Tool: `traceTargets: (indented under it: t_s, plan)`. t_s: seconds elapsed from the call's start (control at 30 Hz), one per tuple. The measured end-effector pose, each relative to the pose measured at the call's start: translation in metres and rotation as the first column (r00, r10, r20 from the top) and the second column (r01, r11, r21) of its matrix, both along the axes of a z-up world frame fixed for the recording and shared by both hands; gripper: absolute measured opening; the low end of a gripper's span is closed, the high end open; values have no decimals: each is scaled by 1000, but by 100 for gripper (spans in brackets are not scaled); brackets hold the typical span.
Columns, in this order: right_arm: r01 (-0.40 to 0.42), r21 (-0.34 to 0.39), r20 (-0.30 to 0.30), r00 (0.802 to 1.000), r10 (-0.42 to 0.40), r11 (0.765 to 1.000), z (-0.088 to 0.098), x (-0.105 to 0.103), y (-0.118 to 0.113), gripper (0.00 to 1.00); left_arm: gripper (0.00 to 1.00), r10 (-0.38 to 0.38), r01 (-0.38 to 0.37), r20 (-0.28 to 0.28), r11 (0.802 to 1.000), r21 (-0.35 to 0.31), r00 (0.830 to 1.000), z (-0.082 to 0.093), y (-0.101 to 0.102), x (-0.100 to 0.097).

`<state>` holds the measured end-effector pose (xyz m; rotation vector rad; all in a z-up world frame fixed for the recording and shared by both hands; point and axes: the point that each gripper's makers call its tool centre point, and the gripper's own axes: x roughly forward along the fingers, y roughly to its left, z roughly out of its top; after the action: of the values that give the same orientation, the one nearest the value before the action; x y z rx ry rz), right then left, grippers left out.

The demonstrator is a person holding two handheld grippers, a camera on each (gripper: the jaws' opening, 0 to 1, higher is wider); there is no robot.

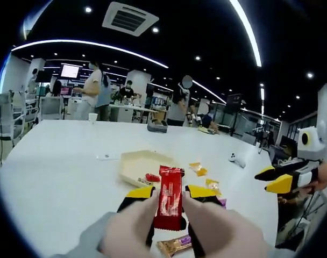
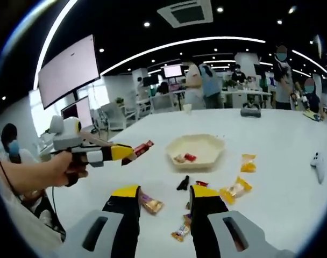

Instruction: Place the target food into the container with the food tongs after gripping and lifting it, then release it inside without dropping or visibly crushing the food.

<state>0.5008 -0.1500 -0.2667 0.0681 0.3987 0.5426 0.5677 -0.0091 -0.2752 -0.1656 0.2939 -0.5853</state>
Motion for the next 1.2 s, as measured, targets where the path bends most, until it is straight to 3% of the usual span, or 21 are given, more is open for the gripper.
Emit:
traceTargets:
  t_s: [0.6, 0.8, 1.2]
  plan:
    - [-35, -3, -34, 999, 35, 999, -17, -11, 21, 36, 20, 6, -6, -7, 1000, 18, 1000, -3, 12, 3]
    - [-22, 11, -23, 999, 23, 1000, -15, -12, 23, 36, 20, -19, 19, -2, 999, 38, 1000, -2, 7, 4]
    - [11, 17, -45, 999, -10, 1000, -23, -19, 10, 35, 20, -34, 35, -17, 999, 33, 999, 1, -6, 25]
